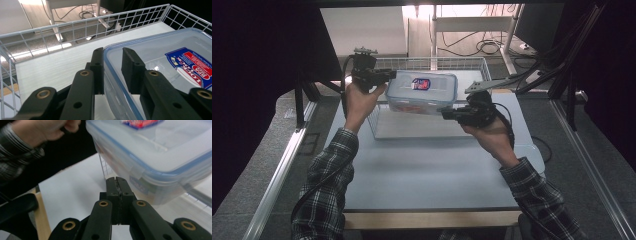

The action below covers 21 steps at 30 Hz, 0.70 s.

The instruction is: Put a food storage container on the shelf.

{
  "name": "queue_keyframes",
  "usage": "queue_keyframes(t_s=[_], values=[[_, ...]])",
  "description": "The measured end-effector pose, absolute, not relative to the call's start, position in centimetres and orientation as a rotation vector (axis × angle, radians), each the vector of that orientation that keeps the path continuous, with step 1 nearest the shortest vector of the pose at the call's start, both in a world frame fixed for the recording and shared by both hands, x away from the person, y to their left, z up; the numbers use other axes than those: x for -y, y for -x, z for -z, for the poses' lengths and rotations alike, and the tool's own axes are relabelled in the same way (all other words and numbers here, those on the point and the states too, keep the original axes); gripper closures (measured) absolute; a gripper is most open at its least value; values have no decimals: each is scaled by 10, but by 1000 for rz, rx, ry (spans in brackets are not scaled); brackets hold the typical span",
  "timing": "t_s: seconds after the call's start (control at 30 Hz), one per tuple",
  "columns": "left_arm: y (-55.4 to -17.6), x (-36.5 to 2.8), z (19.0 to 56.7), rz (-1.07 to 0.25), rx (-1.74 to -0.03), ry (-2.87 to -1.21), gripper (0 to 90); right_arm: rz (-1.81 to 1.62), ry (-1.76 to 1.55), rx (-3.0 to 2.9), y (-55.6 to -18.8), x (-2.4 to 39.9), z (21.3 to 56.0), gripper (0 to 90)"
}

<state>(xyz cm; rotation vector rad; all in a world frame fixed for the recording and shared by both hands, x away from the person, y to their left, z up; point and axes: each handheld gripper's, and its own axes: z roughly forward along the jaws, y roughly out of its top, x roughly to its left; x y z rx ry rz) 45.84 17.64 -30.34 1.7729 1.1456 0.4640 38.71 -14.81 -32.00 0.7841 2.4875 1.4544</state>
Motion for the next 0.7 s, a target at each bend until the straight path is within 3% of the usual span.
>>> queue_keyframes(t_s=[0.3, 0.7], values=[[-452, -193, 295, -401, -1087, -1737, 725, -1485, -833, -2481, -408, 130, 334, 890], [-380, -208, 322, -322, -965, -1773, 733, -1463, -843, -2446, -419, 119, 333, 890]])
